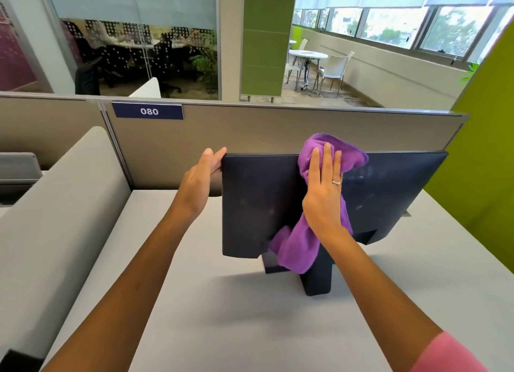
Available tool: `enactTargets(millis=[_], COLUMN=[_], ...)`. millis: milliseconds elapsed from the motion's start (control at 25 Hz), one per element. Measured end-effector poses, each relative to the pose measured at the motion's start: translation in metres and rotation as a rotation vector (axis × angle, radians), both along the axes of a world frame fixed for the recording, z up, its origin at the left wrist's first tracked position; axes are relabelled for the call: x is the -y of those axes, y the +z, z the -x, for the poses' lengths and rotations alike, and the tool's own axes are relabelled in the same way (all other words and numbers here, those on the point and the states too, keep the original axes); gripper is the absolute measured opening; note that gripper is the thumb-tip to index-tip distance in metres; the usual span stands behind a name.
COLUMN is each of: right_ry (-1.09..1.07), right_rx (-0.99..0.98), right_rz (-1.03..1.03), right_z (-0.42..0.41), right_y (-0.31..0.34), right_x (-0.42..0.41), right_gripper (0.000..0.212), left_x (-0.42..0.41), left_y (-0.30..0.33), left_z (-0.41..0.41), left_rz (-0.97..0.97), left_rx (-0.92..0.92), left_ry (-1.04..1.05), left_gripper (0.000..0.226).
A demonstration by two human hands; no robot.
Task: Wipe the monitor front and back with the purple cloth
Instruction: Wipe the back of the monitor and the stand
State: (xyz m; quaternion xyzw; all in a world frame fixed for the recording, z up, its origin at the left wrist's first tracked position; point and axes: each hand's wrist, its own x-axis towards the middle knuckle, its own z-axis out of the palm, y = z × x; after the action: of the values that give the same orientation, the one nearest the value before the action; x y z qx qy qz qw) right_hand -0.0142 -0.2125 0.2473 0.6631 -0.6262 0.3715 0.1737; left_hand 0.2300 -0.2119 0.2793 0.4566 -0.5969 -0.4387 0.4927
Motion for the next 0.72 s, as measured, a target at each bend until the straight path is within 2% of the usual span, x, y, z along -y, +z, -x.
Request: enactTargets(millis=[200, 360, 440, 640, 720], right_ry=[0.087, 0.044, 0.078, 0.323, 0.375], right_rx=[-0.136, -0.324, -0.332, -0.225, -0.294], right_rz=[0.166, 0.245, 0.229, 0.223, 0.223], right_z=[-0.024, -0.024, -0.026, -0.060, -0.074], right_y=[-0.034, -0.014, -0.011, -0.022, -0.026], right_x=[-0.012, 0.005, 0.014, 0.022, 0.025], right_gripper=[0.059, 0.038, 0.041, 0.062, 0.068], left_x=[-0.001, 0.000, 0.000, 0.001, 0.001], left_y=[0.004, 0.010, 0.010, 0.009, 0.008], left_z=[-0.005, -0.005, -0.005, -0.008, -0.008], left_rz=[-0.024, -0.026, -0.028, -0.019, -0.008], left_rx=[0.034, 0.083, 0.100, 0.048, 0.033], left_ry=[-0.020, -0.030, -0.035, -0.028, -0.030], left_gripper=[0.055, 0.055, 0.054, 0.052, 0.051])
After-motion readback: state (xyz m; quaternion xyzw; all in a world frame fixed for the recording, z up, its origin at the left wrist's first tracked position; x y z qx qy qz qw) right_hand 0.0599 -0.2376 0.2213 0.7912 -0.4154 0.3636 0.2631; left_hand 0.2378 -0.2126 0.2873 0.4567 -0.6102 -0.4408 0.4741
